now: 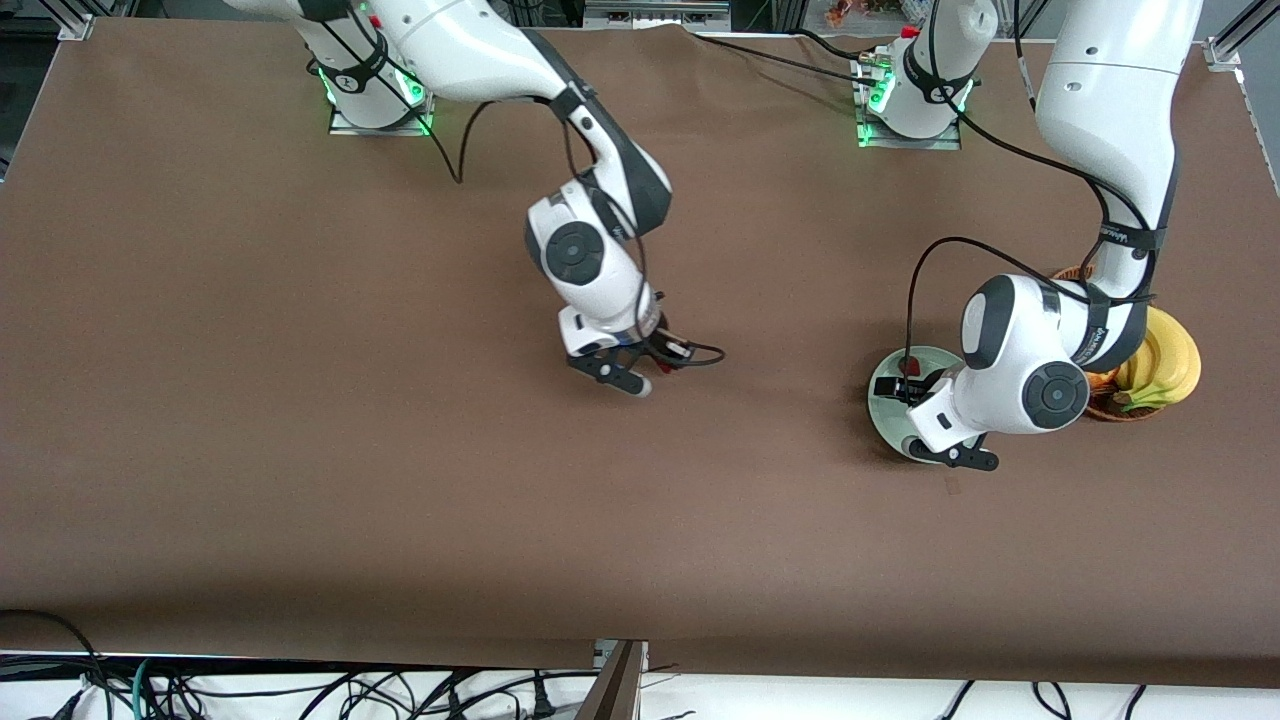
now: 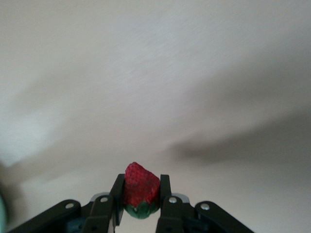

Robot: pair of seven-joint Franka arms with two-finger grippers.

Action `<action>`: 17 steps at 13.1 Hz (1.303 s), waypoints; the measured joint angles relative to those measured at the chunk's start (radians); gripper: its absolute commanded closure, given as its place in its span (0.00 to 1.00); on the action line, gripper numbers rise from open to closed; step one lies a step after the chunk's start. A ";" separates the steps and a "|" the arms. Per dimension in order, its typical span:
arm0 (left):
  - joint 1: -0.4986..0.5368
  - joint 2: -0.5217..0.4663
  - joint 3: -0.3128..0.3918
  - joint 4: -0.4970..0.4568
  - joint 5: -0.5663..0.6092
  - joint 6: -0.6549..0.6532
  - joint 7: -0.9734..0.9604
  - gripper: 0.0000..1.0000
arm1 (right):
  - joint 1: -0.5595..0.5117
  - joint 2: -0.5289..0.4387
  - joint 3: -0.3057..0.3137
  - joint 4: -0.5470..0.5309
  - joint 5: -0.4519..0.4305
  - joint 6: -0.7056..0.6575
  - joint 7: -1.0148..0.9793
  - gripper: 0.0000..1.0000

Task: Collect all strawberries into plate
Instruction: 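Place the strawberry on the plate while the right gripper drops the last mid-table, then grasp the last strawberry with the left gripper while the right gripper withdraws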

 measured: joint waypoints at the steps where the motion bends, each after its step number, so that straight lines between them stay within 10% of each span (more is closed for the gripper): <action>1: 0.001 -0.016 0.000 0.007 0.000 0.000 0.000 0.00 | 0.019 0.039 0.001 0.036 0.000 0.044 0.044 0.82; 6: 0.006 -0.078 -0.016 0.014 -0.001 -0.013 -0.013 0.00 | 0.075 0.160 0.001 0.105 0.000 0.244 0.135 0.60; 10: -0.031 -0.075 -0.032 0.003 -0.001 -0.014 -0.113 0.00 | 0.090 0.188 0.000 0.116 0.000 0.287 0.141 0.11; 17: -0.080 -0.065 -0.035 0.000 -0.002 -0.009 -0.241 0.00 | 0.101 0.152 -0.105 0.134 -0.030 0.119 0.109 0.01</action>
